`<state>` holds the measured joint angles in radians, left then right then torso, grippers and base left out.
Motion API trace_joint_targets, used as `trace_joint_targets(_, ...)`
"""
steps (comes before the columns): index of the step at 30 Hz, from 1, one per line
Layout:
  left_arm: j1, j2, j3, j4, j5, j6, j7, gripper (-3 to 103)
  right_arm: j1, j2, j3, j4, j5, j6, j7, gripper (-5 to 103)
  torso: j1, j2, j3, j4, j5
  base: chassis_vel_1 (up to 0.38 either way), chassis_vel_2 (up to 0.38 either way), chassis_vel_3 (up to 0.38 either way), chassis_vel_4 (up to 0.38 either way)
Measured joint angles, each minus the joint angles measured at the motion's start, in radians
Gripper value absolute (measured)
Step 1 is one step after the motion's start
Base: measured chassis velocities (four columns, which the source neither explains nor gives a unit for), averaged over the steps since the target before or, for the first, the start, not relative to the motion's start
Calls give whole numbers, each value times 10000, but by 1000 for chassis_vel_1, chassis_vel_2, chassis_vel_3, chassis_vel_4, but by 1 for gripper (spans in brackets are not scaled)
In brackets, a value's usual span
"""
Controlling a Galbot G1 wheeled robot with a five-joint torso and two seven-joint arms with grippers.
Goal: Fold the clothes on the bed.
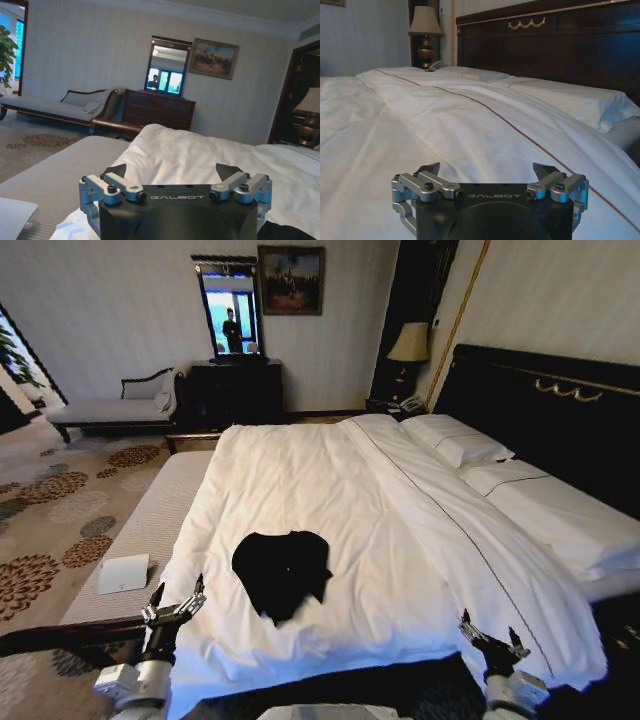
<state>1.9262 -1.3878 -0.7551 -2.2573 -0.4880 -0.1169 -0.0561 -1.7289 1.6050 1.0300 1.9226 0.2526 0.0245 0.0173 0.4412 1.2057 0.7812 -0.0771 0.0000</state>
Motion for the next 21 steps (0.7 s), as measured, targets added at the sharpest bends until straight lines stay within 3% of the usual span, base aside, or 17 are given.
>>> trace_joint_targets(21, 31, -14, -4, -21, 19, -19, 8, 100, -47, 10, -87, 74, 143, -61, 66, 100, 1, 0, 0, 0, 0, -6, 32, 7, -31)
